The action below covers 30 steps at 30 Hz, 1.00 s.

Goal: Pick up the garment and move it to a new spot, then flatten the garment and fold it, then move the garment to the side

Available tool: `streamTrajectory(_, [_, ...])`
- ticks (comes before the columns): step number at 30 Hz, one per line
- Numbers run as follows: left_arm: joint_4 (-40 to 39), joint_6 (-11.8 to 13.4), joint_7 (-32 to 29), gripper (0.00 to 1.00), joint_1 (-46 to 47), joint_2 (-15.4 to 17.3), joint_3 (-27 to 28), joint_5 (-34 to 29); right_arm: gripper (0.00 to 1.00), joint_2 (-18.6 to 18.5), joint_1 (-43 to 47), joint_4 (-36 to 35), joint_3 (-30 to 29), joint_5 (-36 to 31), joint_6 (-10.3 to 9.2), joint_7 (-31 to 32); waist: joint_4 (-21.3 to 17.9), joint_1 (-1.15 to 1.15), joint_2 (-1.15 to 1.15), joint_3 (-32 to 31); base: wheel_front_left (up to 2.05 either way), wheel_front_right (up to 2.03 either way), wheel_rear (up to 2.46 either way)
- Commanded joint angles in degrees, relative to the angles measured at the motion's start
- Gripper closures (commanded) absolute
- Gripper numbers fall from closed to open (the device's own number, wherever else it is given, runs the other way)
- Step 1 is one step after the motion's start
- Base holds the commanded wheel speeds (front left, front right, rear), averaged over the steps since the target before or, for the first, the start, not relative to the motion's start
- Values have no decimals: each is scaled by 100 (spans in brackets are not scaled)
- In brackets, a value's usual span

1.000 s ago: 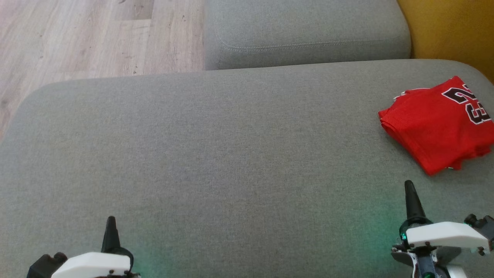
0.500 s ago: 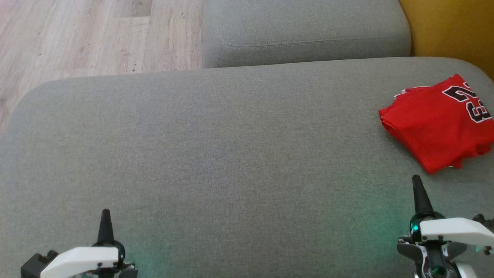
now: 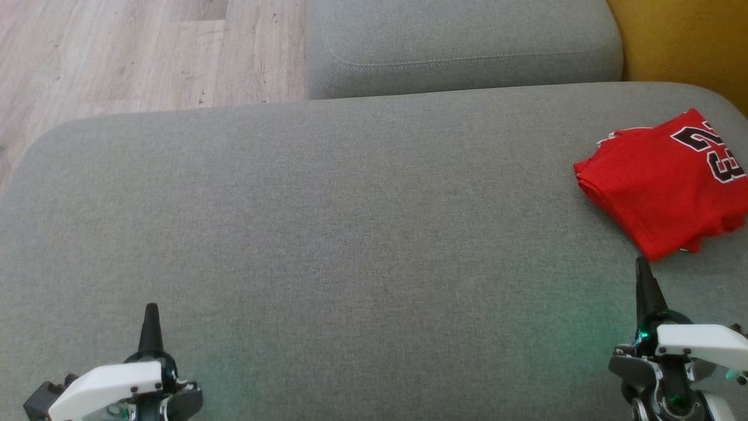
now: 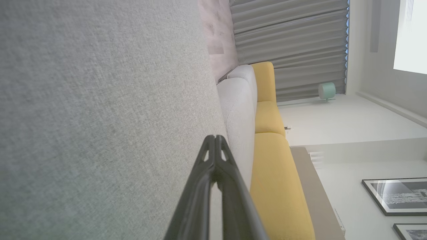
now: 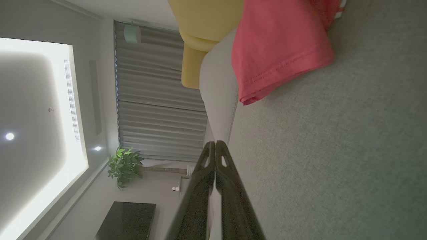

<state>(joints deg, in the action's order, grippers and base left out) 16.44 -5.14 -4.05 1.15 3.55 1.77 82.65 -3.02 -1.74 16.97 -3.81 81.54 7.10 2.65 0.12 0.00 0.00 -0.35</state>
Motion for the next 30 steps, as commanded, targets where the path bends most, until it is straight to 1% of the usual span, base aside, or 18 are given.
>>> streamTrajectory(1, [-200, -68, -41, 100, 316, 21, 202, 106, 100, -109, -306, -249, 77, 150, 34, 52, 0, 0, 0, 2, 0, 0, 0])
streamTrajectory(16, [-237, -234, -248, 100, 504, -67, 480, 942, 100, -104, -429, -303, -108, 1192, 39, 252, -12, 0, 0, 52, 0, 0, 0])
streamTrajectory(30, [-237, -235, -249, 100, 505, -68, 480, 947, 100, -85, -432, -302, -136, 1175, 39, 275, -12, 0, 0, 52, 0, 0, 0])
